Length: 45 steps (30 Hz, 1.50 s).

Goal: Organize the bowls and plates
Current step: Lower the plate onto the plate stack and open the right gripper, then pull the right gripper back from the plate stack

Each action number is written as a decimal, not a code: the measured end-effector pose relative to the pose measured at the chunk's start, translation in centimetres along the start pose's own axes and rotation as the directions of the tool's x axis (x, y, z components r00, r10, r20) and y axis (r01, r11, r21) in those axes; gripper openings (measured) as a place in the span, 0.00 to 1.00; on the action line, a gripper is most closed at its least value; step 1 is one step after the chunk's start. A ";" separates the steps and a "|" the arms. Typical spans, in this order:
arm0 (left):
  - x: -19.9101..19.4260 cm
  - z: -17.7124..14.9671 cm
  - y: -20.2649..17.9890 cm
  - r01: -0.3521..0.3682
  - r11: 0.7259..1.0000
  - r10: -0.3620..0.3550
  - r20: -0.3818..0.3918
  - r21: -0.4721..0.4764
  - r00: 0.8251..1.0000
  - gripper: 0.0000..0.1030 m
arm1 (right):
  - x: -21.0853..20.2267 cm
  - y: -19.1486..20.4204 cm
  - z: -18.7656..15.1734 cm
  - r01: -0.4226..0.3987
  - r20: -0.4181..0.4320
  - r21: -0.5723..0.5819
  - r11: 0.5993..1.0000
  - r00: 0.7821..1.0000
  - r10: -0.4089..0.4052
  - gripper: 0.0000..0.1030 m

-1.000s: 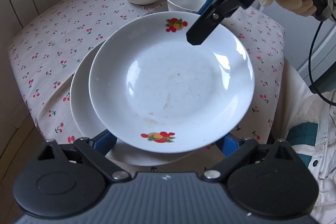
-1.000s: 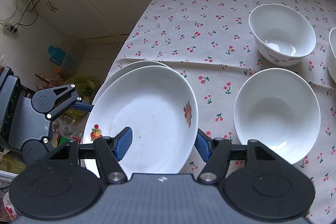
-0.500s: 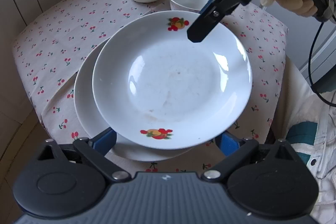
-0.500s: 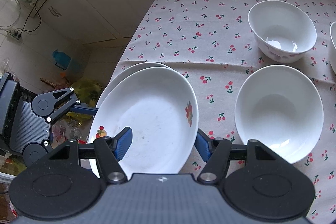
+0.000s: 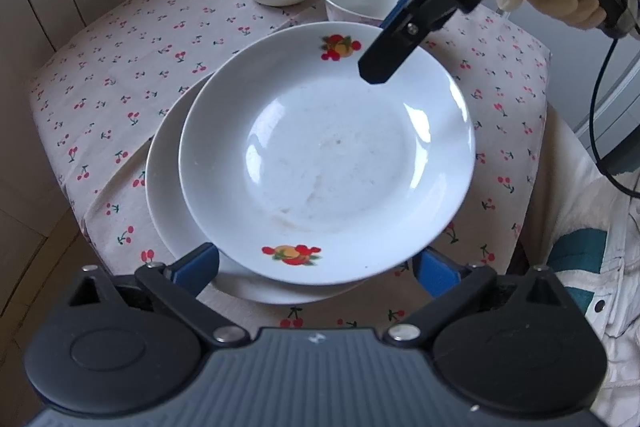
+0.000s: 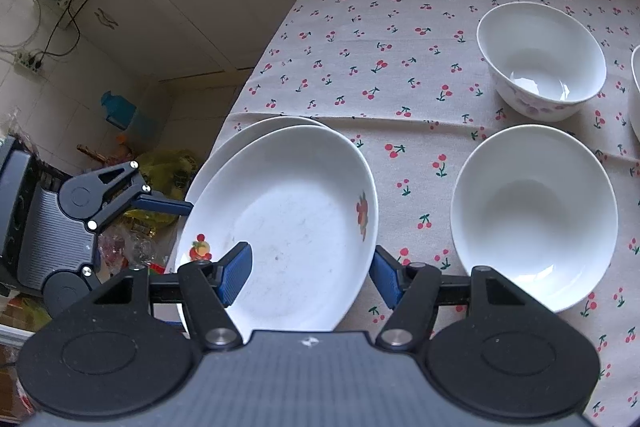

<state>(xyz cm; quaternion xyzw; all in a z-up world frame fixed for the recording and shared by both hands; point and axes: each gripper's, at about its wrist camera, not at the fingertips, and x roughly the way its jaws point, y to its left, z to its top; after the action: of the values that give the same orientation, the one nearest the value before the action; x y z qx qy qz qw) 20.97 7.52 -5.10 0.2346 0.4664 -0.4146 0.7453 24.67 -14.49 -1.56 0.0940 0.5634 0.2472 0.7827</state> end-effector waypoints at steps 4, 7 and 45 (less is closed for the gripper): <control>-0.4 -0.3 0.0 -0.002 1.000 0.002 0.012 -0.009 1.000 0.99 | 0.2 0.3 -0.1 0.009 -0.007 -0.007 1.000 1.000 -0.009 0.68; -0.7 -0.7 0.1 -0.007 1.000 0.008 0.027 -0.029 1.000 0.99 | 0.7 0.8 -0.1 0.034 -0.008 -0.039 0.999 0.999 -0.034 0.68; 0.7 10.3 -10.4 -0.206 0.967 0.248 0.348 -0.152 0.904 0.99 | -7.4 -8.0 -11.9 0.435 0.457 -0.229 0.871 0.838 -0.299 1.00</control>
<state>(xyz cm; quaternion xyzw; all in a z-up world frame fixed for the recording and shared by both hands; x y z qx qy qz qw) 17.61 -6.02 -0.70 0.1644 0.3121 -0.3345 0.8739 14.09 -26.59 -2.87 -0.0975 0.3469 0.1543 0.9200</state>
